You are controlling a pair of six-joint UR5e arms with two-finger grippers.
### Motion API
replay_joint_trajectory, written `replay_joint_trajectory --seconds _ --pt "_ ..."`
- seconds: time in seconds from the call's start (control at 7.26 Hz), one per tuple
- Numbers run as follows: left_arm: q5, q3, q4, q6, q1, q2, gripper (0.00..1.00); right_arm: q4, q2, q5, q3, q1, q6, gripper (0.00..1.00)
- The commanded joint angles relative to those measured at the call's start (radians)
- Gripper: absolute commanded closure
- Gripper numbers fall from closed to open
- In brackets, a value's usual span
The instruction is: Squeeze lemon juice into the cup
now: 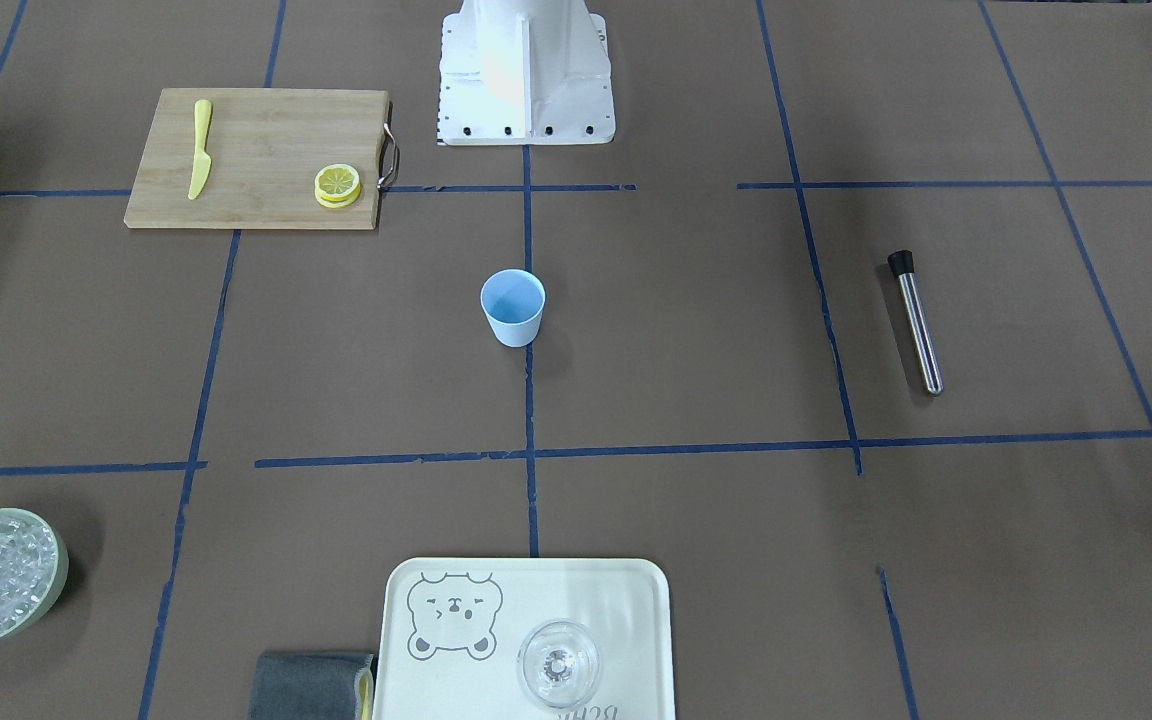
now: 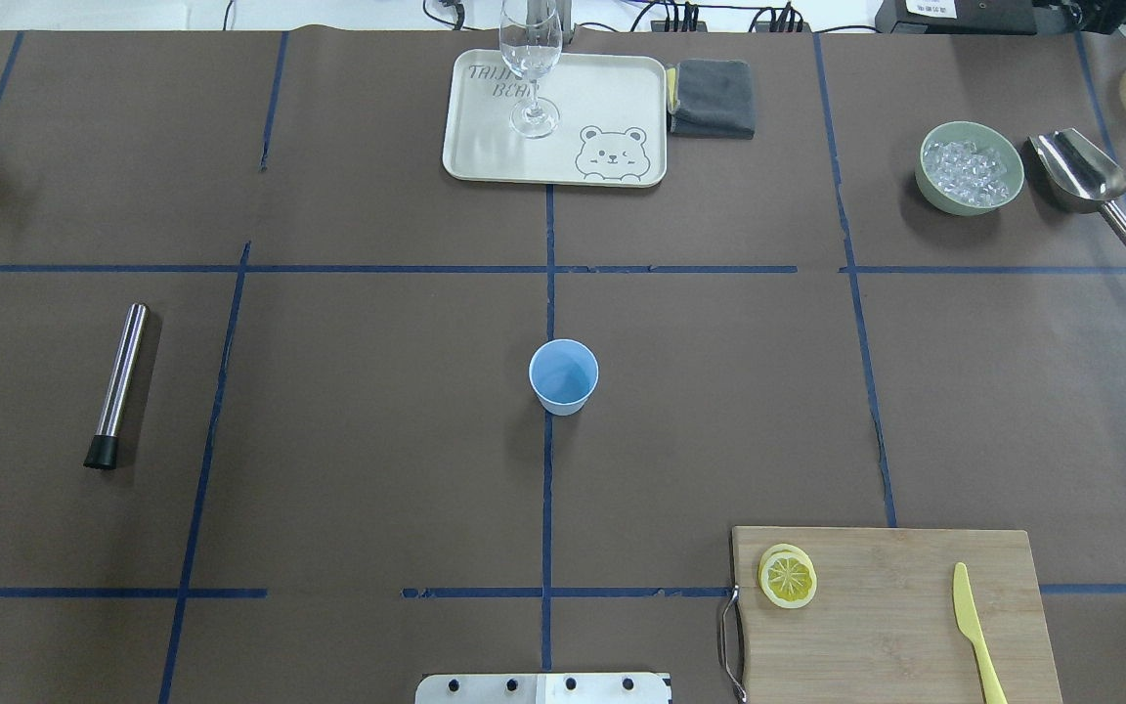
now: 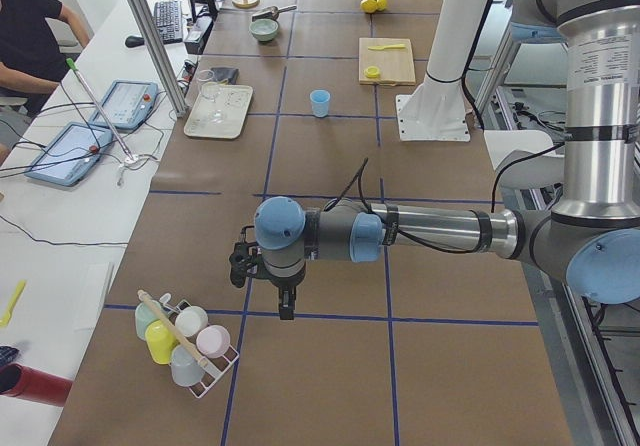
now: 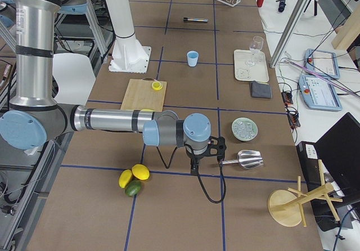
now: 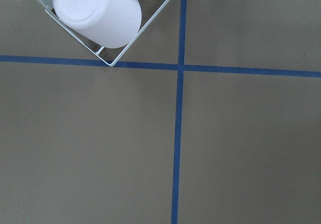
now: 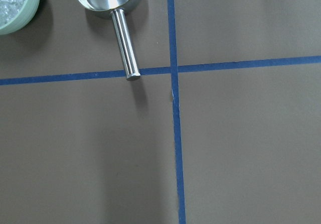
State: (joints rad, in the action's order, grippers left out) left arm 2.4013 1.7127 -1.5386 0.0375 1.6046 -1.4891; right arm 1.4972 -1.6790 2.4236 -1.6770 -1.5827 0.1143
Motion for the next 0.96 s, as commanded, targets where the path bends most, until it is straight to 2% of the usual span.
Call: replay_joint_trajectory --seconds 0.0,0.41,0.83 --pt "-0.007 0.004 -0.002 -0.001 0.000 -0.003 0.00 -0.005 0.002 -0.004 -0.007 0.000 -0.004 0.00" --pt "-0.007 0.021 -0.003 0.002 -0.002 -0.017 0.00 -0.006 0.039 0.008 -0.035 0.004 0.005 0.00" --pt "-0.005 0.035 -0.003 0.018 -0.006 -0.097 0.00 -0.003 0.120 0.038 -0.047 0.067 0.070 0.00"
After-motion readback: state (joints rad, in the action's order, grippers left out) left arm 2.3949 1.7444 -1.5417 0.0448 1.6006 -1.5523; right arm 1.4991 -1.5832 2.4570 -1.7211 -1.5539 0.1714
